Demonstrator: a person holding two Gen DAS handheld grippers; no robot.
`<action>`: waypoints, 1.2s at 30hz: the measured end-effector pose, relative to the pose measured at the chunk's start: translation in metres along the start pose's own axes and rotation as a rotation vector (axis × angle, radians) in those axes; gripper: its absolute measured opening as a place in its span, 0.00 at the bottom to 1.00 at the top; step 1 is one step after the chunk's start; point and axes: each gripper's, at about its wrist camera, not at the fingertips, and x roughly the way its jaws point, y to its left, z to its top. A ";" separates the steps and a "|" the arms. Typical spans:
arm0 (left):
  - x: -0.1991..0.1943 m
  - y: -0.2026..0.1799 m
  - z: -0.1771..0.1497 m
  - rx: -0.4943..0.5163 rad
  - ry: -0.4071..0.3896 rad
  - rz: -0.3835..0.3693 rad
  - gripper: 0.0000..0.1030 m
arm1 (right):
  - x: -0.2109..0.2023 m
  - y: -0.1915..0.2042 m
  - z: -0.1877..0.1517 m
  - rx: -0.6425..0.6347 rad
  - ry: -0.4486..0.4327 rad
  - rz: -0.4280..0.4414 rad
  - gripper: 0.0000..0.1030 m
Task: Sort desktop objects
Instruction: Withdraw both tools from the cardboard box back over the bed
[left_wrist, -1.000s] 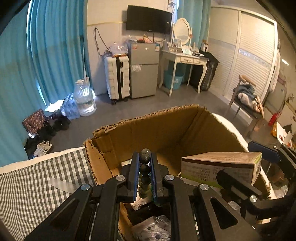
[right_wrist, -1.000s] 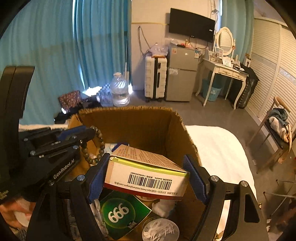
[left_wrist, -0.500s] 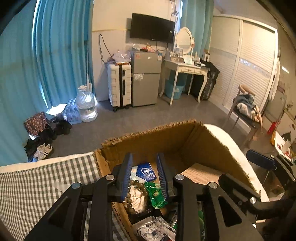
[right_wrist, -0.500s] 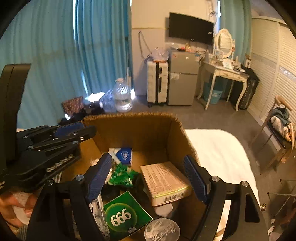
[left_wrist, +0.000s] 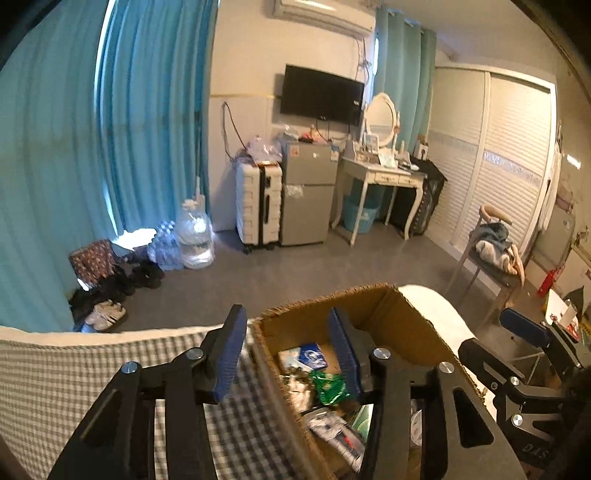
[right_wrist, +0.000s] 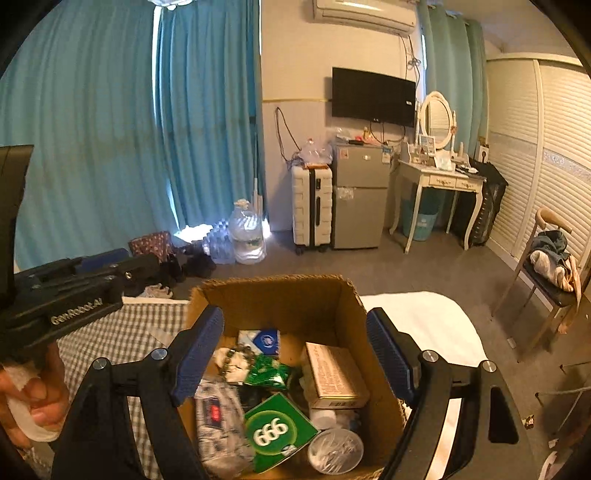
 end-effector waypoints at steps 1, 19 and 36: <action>-0.010 0.005 0.002 0.001 -0.011 0.007 0.50 | -0.006 0.002 0.000 0.004 -0.007 0.002 0.78; -0.166 0.095 -0.002 -0.038 -0.194 0.207 1.00 | -0.090 0.086 0.027 -0.015 -0.129 0.112 1.00; -0.180 0.134 -0.027 -0.019 -0.205 0.288 1.00 | -0.063 0.148 0.013 -0.103 -0.102 0.182 1.00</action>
